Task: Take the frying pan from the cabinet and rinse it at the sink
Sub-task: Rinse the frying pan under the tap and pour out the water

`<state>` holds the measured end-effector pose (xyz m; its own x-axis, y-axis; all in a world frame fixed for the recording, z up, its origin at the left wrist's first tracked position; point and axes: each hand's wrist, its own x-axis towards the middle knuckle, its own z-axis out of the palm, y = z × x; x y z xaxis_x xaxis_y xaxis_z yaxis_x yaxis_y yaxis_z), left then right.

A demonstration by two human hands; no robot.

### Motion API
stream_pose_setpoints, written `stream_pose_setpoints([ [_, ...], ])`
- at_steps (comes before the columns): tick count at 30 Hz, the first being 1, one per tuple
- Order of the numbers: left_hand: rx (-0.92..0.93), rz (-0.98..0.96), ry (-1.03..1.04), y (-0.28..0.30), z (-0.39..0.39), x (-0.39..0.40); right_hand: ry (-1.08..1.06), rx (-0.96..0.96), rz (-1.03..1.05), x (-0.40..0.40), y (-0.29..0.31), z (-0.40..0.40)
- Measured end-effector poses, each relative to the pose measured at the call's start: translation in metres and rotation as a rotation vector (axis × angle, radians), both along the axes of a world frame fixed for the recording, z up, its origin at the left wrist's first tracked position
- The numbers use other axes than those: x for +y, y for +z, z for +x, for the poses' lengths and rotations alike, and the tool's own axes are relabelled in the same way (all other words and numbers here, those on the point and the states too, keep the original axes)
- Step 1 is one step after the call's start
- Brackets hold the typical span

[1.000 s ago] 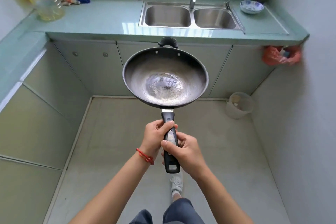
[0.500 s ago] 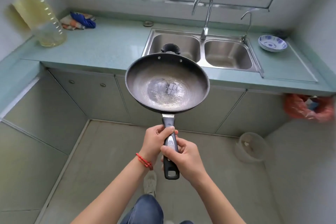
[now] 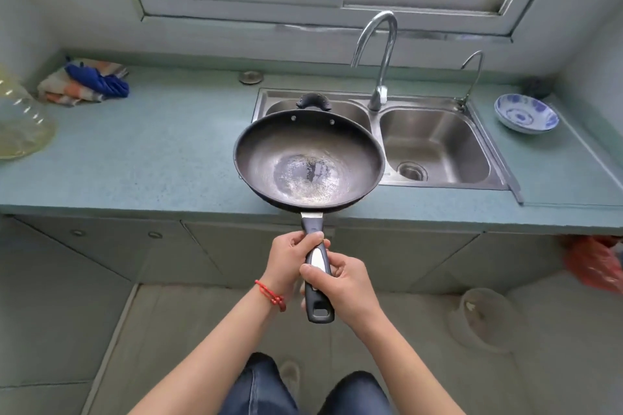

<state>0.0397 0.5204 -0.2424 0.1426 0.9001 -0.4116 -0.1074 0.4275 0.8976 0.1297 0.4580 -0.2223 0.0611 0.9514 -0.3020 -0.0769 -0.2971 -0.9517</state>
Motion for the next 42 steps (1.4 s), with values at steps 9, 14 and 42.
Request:
stream_pose_setpoints([
  [9, 0.006, -0.105, 0.036, -0.013, 0.043, 0.102, 0.035, 0.000, -0.081, 0.107, -0.012, 0.042],
  [14, -0.008, -0.175, 0.103, -0.015, 0.071, 0.141, 0.092, 0.021, -0.140, 0.154, -0.018, 0.071],
  [42, 0.015, -0.282, -0.058, -0.063, 0.065, 0.220, 0.141, -0.018, -0.315, 0.233, -0.049, 0.076],
])
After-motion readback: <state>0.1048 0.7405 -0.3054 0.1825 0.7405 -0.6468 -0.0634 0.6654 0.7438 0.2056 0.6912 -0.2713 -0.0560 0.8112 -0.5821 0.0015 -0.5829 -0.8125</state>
